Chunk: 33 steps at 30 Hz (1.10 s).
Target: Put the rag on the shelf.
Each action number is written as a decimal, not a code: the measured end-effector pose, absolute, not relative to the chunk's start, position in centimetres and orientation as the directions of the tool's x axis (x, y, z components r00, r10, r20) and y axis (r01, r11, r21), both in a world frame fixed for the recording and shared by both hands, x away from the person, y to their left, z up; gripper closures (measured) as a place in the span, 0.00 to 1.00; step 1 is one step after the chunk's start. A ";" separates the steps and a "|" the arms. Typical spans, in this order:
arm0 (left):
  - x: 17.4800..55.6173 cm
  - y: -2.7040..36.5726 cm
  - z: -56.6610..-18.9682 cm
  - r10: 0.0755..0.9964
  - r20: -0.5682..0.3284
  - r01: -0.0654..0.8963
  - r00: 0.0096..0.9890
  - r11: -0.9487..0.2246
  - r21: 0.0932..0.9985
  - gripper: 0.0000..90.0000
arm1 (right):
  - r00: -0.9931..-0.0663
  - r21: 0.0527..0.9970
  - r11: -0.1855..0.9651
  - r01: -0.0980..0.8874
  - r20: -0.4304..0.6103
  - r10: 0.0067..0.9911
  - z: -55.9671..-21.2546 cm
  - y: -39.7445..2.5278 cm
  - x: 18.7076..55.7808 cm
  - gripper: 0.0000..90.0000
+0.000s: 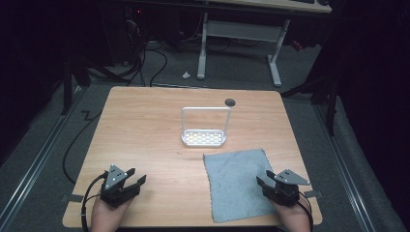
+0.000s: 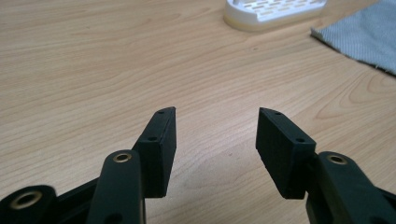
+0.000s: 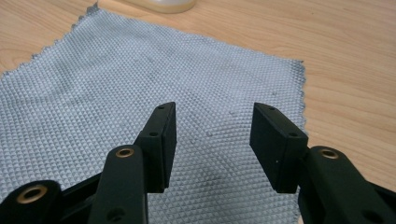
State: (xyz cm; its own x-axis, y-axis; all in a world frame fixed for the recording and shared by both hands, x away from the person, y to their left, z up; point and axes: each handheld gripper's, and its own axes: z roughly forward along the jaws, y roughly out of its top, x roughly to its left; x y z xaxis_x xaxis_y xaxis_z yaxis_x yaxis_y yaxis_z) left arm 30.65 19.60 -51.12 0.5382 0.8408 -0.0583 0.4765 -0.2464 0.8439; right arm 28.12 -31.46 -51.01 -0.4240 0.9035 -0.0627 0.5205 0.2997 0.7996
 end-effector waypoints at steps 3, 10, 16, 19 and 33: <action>30.7 19.5 -51.3 0.837 -0.053 0.474 0.545 -0.255 0.843 0.53 | -0.424 0.800 0.297 0.521 -0.059 0.904 -51.1 -31.5 28.2 0.58; 30.4 19.3 -51.4 0.835 -0.051 0.474 0.548 -0.259 0.842 0.53 | -0.431 0.805 0.287 0.519 -0.044 0.901 -51.1 -31.7 28.2 0.58; 30.3 19.1 -51.4 0.843 -0.060 0.485 0.534 -0.248 0.839 0.51 | -0.475 0.811 0.295 0.505 -0.024 0.880 -50.8 -31.0 28.0 0.70; 30.3 19.2 -51.2 0.847 -0.068 0.486 0.528 -0.235 0.842 0.51 | -0.514 0.806 0.322 0.496 -0.026 0.858 -50.5 -29.9 27.7 0.87; 30.3 19.8 -50.9 0.843 -0.089 0.495 0.530 -0.222 0.840 0.53 | -0.654 0.688 0.492 0.534 -0.033 0.756 -52.2 -26.2 27.9 1.00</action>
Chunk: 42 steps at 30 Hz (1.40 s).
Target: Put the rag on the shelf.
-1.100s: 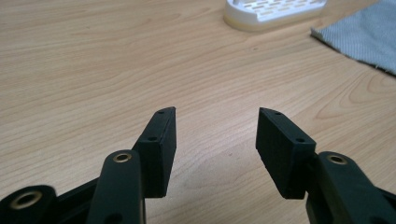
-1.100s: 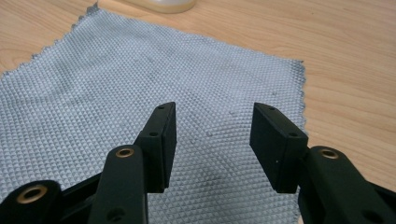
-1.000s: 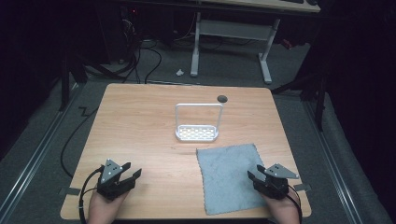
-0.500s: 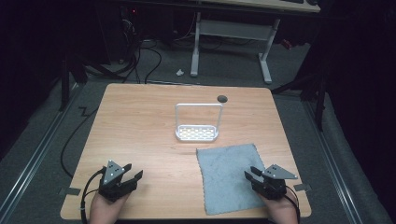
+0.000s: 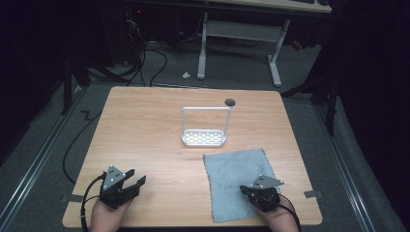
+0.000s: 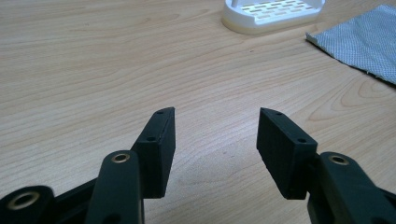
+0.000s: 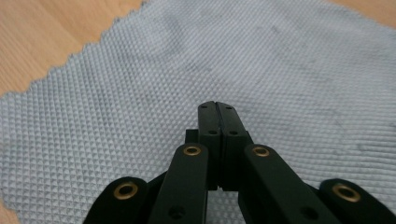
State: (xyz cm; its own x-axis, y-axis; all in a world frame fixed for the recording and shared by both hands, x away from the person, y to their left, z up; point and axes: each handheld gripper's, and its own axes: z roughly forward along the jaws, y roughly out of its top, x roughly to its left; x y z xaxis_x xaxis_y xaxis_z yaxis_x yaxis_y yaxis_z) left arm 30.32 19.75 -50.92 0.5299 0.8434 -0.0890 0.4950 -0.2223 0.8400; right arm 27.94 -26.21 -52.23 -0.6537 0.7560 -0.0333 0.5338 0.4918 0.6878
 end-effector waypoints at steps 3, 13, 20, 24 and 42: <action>30.3 19.8 -50.9 0.844 -0.092 0.497 0.528 -0.219 0.840 0.53 | -0.665 0.691 0.498 0.524 -0.033 0.746 -52.3 -25.7 28.0 1.00; 29.5 18.2 -51.0 0.821 -0.068 0.486 0.567 -0.267 0.832 0.55 | -0.741 0.690 0.562 0.456 -0.056 0.670 -52.3 -22.0 28.2 1.00; 28.6 12.4 -51.1 0.701 -0.073 0.455 0.710 -0.377 0.807 0.62 | -0.736 0.715 0.565 0.411 -0.104 0.668 -51.7 -21.7 27.8 1.00; 28.6 9.6 -51.1 0.627 -0.055 0.428 0.777 -0.463 0.776 0.83 | -0.692 0.742 0.517 0.427 -0.099 0.715 -51.2 -23.6 27.7 1.00; 29.9 3.8 -52.7 0.505 -0.068 0.388 0.860 -0.563 0.730 0.96 | -0.501 0.732 0.390 0.558 -0.076 0.862 -51.8 -29.5 25.9 1.00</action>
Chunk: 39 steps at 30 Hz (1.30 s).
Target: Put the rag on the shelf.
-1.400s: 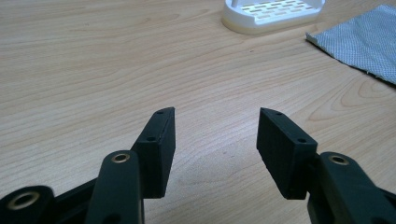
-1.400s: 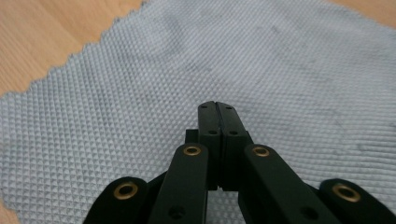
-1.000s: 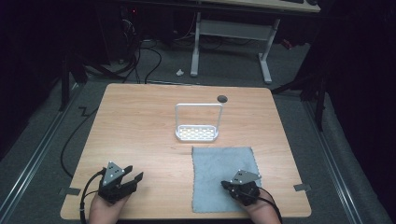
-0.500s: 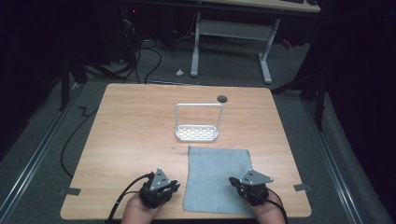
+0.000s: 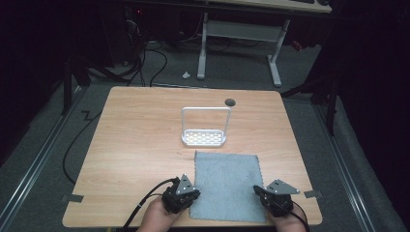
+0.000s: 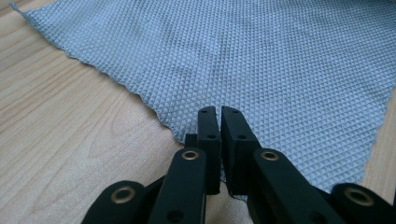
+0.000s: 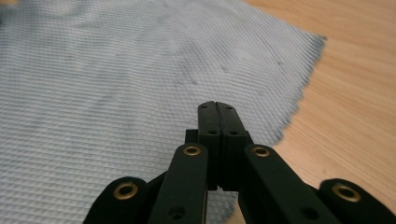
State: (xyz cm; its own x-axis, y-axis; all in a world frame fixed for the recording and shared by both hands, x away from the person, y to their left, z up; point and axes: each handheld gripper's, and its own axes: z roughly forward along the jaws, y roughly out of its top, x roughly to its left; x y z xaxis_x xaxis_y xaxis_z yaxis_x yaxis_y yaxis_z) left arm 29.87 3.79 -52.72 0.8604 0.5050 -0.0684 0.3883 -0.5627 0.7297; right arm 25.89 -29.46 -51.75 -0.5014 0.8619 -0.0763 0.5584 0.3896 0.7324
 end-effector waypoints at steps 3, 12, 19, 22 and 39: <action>29.7 3.9 -52.8 0.505 -0.059 0.380 0.861 -0.563 0.734 0.97 | -0.481 0.706 0.384 0.595 -0.070 0.874 -52.4 -29.9 26.5 1.00; 29.3 6.1 -52.7 0.536 -0.072 0.411 0.841 -0.548 0.729 0.96 | -0.544 0.703 0.426 0.569 -0.066 0.836 -52.4 -28.0 27.8 1.00; 28.6 8.7 -52.7 0.582 -0.083 0.450 0.809 -0.523 0.724 0.96 | -0.600 0.704 0.456 0.544 -0.053 0.798 -52.5 -26.1 28.8 1.00; 28.2 9.7 -52.7 0.600 -0.087 0.466 0.795 -0.514 0.720 0.96 | -0.629 0.708 0.468 0.530 -0.043 0.777 -52.5 -25.3 29.2 1.00; 27.8 11.3 -52.5 0.621 -0.114 0.503 0.776 -0.499 0.706 0.94 | -0.688 0.705 0.506 0.496 -0.037 0.725 -52.5 -23.9 28.9 1.00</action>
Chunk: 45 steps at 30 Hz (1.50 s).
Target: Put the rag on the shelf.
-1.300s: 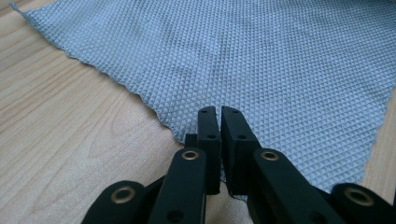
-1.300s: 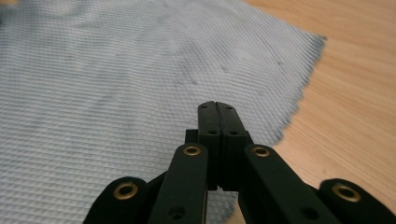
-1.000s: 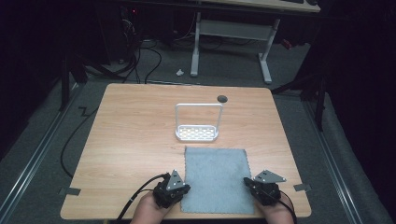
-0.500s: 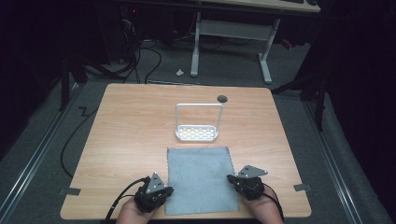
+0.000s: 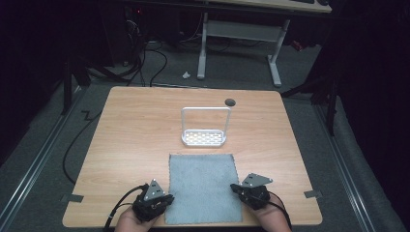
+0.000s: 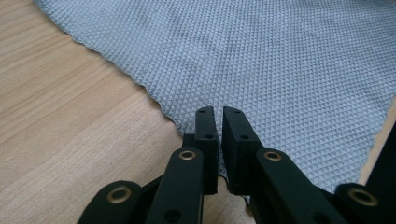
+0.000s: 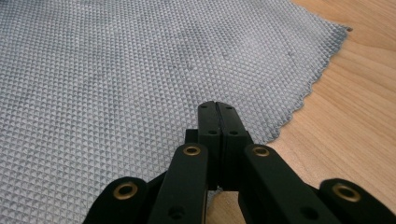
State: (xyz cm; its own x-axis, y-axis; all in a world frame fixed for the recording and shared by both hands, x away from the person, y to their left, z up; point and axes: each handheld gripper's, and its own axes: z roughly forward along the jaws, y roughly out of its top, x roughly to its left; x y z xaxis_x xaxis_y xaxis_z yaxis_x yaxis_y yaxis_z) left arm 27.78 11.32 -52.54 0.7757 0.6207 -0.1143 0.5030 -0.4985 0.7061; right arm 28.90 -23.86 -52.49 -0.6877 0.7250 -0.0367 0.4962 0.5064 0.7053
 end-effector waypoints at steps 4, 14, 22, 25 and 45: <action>27.7 11.2 -52.5 0.621 -0.109 0.501 0.776 -0.502 0.705 0.93 | -0.688 0.704 0.509 0.496 -0.039 0.724 -52.5 -23.9 28.9 1.00; 28.1 12.1 -51.9 0.641 -0.093 0.472 0.762 -0.451 0.757 0.72 | -0.652 0.742 0.467 0.480 -0.055 0.756 -51.9 -24.7 28.8 0.92; 32.9 12.7 -51.2 0.735 -0.131 0.506 0.665 -0.315 0.803 0.63 | -0.636 0.757 0.459 0.465 -0.074 0.768 -51.7 -25.7 28.6 0.83; 35.2 12.1 -50.7 0.776 -0.102 0.509 0.622 -0.302 0.806 0.60 | -0.636 0.760 0.457 0.462 -0.075 0.768 -51.7 -26.0 28.5 0.82; 40.2 10.3 -52.5 0.826 -0.081 0.589 0.558 -0.326 0.739 0.70 | -0.637 0.764 0.458 0.455 -0.081 0.767 -52.0 -26.2 28.6 0.73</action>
State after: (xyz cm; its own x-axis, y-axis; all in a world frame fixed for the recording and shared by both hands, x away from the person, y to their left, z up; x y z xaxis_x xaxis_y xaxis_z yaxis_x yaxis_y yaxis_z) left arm 40.20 10.27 -52.48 0.5583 0.8257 -0.0808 0.5891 -0.3260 0.7394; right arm 28.58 -26.20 -51.97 -0.6369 0.7667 -0.0808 0.4549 0.4584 0.7635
